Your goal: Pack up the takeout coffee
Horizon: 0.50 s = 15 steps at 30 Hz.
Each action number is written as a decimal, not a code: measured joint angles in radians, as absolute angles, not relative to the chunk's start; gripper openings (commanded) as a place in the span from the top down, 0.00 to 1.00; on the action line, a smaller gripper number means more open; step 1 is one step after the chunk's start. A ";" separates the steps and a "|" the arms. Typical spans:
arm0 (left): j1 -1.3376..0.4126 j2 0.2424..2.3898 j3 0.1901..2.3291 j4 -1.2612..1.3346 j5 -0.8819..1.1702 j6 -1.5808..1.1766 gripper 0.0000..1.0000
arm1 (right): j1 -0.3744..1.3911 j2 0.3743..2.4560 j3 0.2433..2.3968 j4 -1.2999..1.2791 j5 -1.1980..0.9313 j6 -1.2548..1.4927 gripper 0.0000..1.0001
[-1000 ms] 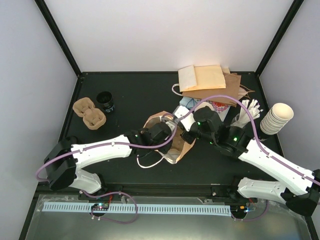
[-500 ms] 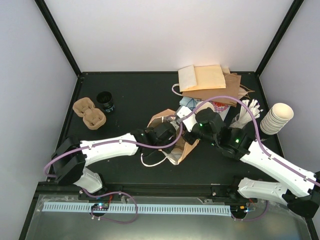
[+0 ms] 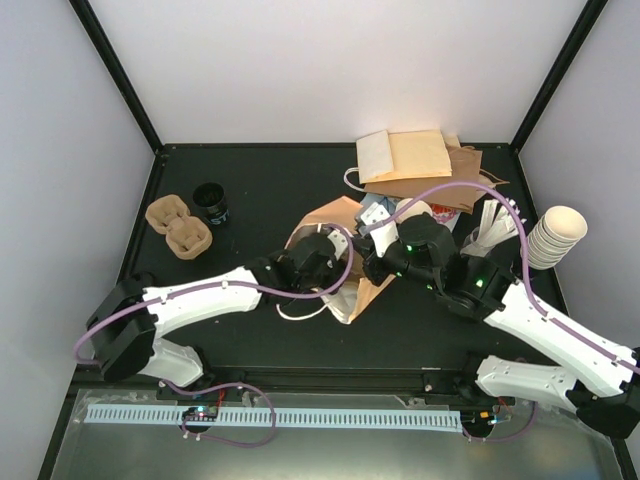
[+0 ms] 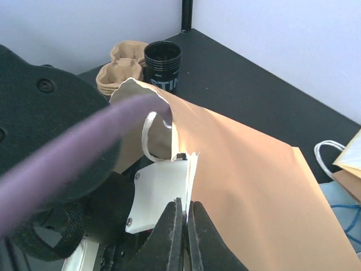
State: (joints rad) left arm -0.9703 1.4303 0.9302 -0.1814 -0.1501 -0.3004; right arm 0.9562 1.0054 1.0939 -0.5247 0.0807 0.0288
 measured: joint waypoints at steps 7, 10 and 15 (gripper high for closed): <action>-0.955 1.279 0.831 -0.187 -0.126 -0.257 0.68 | 0.960 1.039 1.116 -0.525 0.002 0.082 0.99; -0.955 1.217 0.820 -0.237 -0.124 -0.257 0.69 | 0.960 1.068 1.145 -0.517 -0.065 0.091 0.99; -0.948 1.144 0.820 -0.363 -0.125 -0.290 0.69 | 0.961 1.127 1.180 -0.493 -0.151 0.110 0.99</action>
